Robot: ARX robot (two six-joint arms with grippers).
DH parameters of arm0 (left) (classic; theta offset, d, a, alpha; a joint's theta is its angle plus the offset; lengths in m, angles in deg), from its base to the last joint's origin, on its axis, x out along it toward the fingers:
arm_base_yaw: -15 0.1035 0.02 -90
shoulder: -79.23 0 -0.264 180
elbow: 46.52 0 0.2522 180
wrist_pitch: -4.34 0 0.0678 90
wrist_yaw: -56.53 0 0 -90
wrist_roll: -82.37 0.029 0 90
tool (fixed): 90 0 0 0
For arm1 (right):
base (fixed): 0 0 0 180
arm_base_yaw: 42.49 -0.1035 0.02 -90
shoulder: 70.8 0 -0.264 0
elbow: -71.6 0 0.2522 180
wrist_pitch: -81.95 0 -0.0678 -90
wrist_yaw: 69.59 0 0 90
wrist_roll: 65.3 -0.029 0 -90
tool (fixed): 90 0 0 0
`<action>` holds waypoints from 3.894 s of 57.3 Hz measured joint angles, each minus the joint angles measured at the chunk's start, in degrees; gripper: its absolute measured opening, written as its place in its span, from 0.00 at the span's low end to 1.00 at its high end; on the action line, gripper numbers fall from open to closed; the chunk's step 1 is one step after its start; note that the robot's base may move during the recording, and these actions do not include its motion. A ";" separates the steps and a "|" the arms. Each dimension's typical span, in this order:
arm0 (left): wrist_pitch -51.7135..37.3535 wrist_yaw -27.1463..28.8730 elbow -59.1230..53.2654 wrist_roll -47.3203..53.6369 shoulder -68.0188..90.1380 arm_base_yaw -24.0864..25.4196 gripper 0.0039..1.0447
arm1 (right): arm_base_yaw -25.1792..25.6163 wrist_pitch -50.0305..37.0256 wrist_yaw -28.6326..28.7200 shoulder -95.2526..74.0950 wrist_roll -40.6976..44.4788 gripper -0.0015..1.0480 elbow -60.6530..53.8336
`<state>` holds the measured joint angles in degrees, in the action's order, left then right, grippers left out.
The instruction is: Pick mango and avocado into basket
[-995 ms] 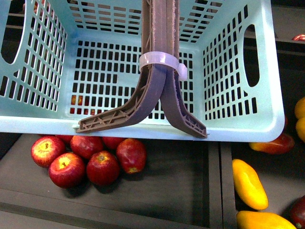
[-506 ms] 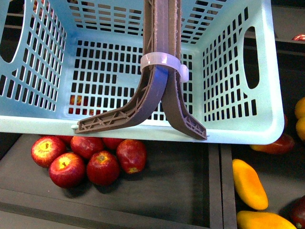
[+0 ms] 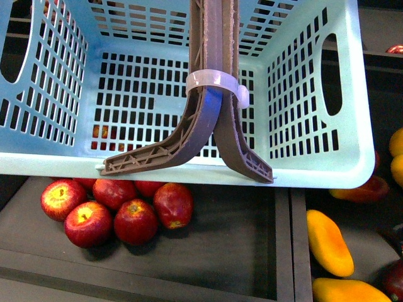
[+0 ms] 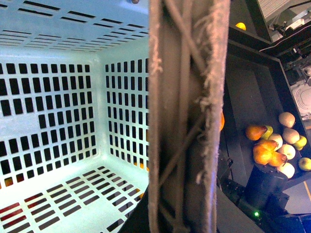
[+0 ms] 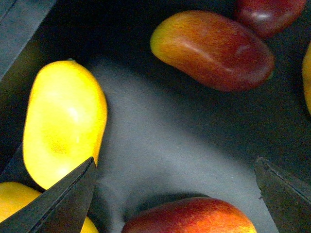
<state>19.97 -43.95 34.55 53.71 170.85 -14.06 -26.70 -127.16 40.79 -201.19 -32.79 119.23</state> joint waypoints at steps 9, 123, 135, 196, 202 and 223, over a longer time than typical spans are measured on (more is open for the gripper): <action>0.00 -0.15 0.00 -0.04 0.00 0.02 0.06 | -3.45 -4.02 -0.46 -1.70 -1.55 0.93 -1.73; 0.00 0.00 0.00 -0.02 0.00 0.02 0.06 | -14.16 -13.64 -9.03 -17.92 -20.15 0.60 7.41; 0.00 0.00 0.00 0.00 0.00 0.02 0.06 | -5.35 -9.66 -6.67 -8.15 -21.38 0.60 7.06; 0.00 -0.09 0.00 -0.02 0.00 0.02 0.06 | -14.49 6.05 8.59 47.60 -46.86 0.59 -0.76; 0.00 -0.09 0.00 -0.02 0.00 0.02 0.06 | -20.33 6.34 5.90 49.11 -46.25 0.59 -1.66; 0.00 -0.07 0.00 0.00 0.00 0.02 0.06 | -33.44 4.13 -4.83 40.06 -44.59 0.80 -2.19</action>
<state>19.97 -44.01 34.55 53.71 170.85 -14.03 -60.14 -123.03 35.96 -161.13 -77.38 117.04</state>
